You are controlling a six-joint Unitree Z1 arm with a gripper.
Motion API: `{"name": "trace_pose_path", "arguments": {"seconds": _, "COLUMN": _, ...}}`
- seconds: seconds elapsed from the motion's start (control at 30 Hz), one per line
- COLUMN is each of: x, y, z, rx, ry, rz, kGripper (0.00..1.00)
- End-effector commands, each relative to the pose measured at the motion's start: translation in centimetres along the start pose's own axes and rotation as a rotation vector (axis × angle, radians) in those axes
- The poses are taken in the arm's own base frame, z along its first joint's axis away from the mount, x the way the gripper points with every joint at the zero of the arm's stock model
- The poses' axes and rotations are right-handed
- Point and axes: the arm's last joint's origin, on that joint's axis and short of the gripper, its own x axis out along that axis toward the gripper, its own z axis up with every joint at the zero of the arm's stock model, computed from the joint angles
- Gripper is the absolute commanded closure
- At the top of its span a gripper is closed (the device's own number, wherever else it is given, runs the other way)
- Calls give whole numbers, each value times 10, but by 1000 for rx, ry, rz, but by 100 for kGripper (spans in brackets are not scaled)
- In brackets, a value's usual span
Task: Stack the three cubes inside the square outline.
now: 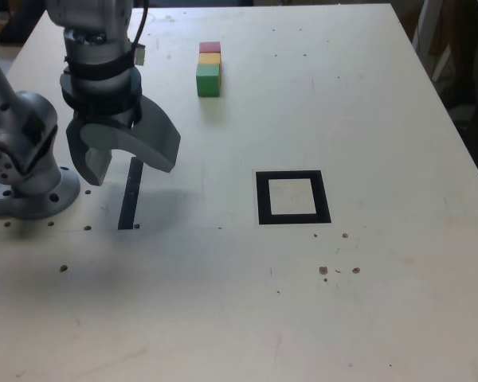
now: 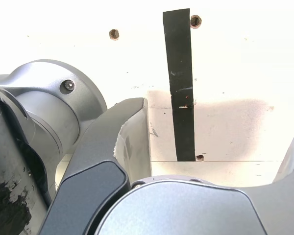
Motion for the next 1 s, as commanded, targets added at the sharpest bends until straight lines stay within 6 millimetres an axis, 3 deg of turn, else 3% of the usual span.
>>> {"name": "trace_pose_path", "arguments": {"seconds": 0.0, "x": -1, "y": 0, "z": -2, "rx": 0, "ry": -6, "rz": 0, "kGripper": 0}}
{"name": "trace_pose_path", "arguments": {"seconds": 0.67, "x": -4, "y": 2, "z": -8, "rx": -26, "ry": -28, "rz": -6, "kGripper": 1}}
{"name": "trace_pose_path", "arguments": {"seconds": 0.97, "x": -3, "y": 11, "z": 4, "rx": -45, "ry": -5, "rz": 7, "kGripper": 3}}
